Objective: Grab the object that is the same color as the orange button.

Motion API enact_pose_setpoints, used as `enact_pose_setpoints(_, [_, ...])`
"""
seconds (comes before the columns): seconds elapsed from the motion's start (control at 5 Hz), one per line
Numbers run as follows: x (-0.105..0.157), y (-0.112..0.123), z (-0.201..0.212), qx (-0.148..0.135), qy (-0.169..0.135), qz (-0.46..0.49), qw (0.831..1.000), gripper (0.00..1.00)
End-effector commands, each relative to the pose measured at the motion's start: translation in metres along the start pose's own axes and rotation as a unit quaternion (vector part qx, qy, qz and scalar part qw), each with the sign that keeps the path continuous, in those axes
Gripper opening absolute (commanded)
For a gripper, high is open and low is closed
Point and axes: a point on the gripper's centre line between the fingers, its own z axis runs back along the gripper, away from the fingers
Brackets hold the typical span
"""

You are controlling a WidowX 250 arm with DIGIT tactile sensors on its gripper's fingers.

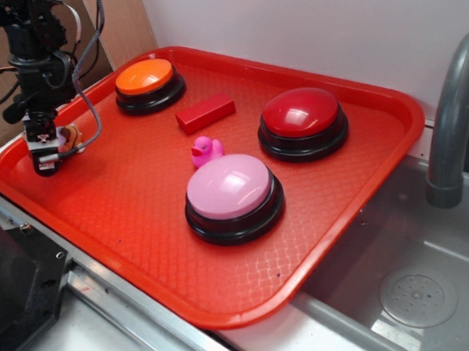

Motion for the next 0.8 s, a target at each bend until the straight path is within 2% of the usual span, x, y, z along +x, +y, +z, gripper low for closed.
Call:
enact_pose_setpoints(0.0, [0.006, 0.0, 0.006, 0.015, -0.011, 0.035, 0.999, 0.0])
enact_pose_setpoints(0.2, [0.018, -0.02, 0.032, 0.005, -0.029, 0.07, 0.997, 0.0])
enact_pose_setpoints(0.4, [0.028, -0.042, 0.083, -0.001, -0.064, 0.092, 0.994, 0.0])
enact_pose_setpoints(0.6, [0.026, -0.069, 0.137, -0.015, -0.096, 0.153, 0.983, 0.0])
